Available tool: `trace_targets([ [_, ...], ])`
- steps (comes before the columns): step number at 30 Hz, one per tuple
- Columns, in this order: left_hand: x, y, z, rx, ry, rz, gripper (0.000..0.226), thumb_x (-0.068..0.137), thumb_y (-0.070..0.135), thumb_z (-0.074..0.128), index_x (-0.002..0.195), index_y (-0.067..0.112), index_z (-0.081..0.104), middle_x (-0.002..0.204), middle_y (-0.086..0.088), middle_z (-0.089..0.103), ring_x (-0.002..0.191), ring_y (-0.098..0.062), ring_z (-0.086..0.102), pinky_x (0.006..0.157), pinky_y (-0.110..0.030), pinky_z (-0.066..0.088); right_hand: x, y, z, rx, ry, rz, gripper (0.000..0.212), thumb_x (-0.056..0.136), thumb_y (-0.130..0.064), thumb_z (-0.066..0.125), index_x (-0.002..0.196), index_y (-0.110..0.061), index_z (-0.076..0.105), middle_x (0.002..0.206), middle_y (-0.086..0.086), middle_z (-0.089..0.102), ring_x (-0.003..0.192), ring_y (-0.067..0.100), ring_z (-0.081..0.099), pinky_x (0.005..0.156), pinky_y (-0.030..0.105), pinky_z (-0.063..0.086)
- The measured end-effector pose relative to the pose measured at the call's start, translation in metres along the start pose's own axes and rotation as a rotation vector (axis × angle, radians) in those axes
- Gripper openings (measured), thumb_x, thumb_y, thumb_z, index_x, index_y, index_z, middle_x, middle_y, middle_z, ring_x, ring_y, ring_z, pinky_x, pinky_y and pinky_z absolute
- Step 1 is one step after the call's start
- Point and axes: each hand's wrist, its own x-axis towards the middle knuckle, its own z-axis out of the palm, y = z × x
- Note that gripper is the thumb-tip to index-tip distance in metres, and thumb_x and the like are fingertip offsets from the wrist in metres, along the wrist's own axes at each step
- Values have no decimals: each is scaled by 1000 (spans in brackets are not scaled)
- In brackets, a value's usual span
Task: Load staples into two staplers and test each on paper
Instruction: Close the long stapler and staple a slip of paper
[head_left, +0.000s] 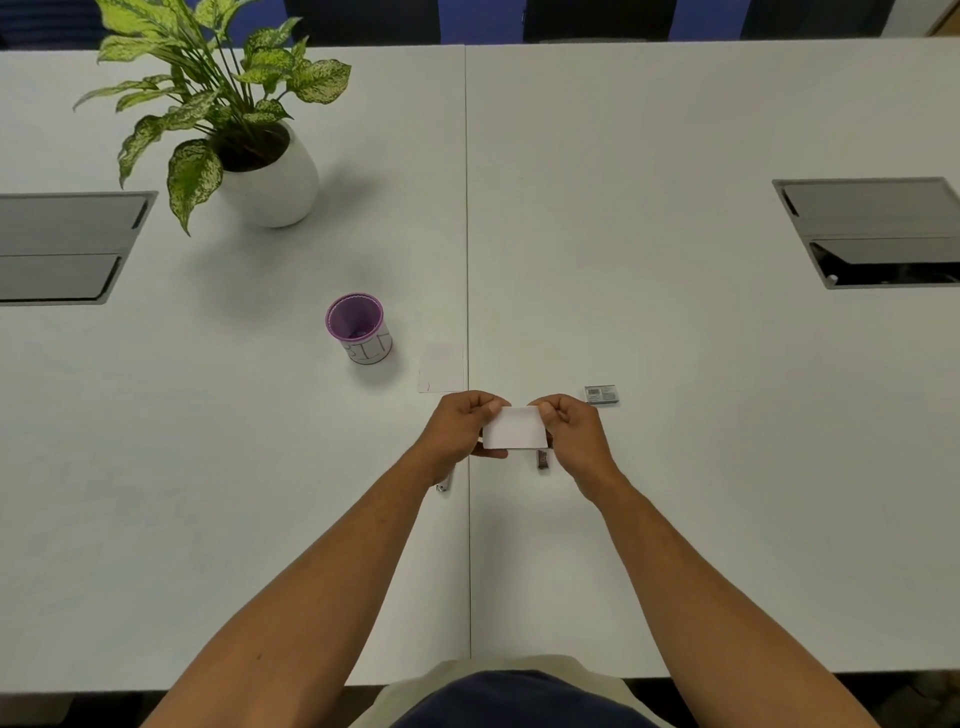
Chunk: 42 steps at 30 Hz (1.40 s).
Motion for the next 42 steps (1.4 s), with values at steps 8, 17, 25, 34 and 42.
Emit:
trace_targets([
  [8, 5, -16, 4, -30, 106, -42, 19, 87, 18, 71, 86, 2, 61, 86, -14, 66, 79, -27, 70, 57, -34, 59, 4, 7, 7, -37, 142, 15, 14, 97, -21, 55, 89, -24, 66, 90, -1, 69, 71, 7, 61, 45, 11, 44],
  [17, 14, -29, -4, -29, 165, -111, 15, 87, 13, 70, 88, 0, 63, 91, -16, 66, 74, -27, 69, 56, -31, 57, 16, 36, 7, -76, 358, 105, 18, 94, -29, 62, 102, -12, 63, 92, 0, 67, 91, 21, 65, 72, 21, 46],
  [25, 24, -39, -16, -26, 249, -148, 14, 91, 8, 64, 92, -6, 65, 94, -12, 63, 74, -27, 67, 61, -32, 62, 32, 58, 16, -386, 163, 200, 51, 87, -41, 68, 121, -4, 58, 116, 14, 63, 109, 29, 59, 88, 36, 47],
  [34, 28, -40, -25, -8, 277, -166, 11, 91, 8, 64, 90, -3, 66, 91, -10, 64, 74, -24, 66, 64, -36, 62, 50, 58, 27, -595, 95, 207, 28, 93, -29, 61, 101, -2, 59, 104, 17, 64, 98, 32, 61, 79, 37, 48],
  [42, 29, -34, -27, -37, 285, -144, 8, 91, 9, 64, 90, 2, 67, 92, -15, 67, 72, -29, 72, 58, -34, 61, 39, 57, 22, -294, 95, 182, 22, 90, -27, 66, 84, -10, 53, 84, 9, 63, 67, 15, 58, 53, 20, 42],
])
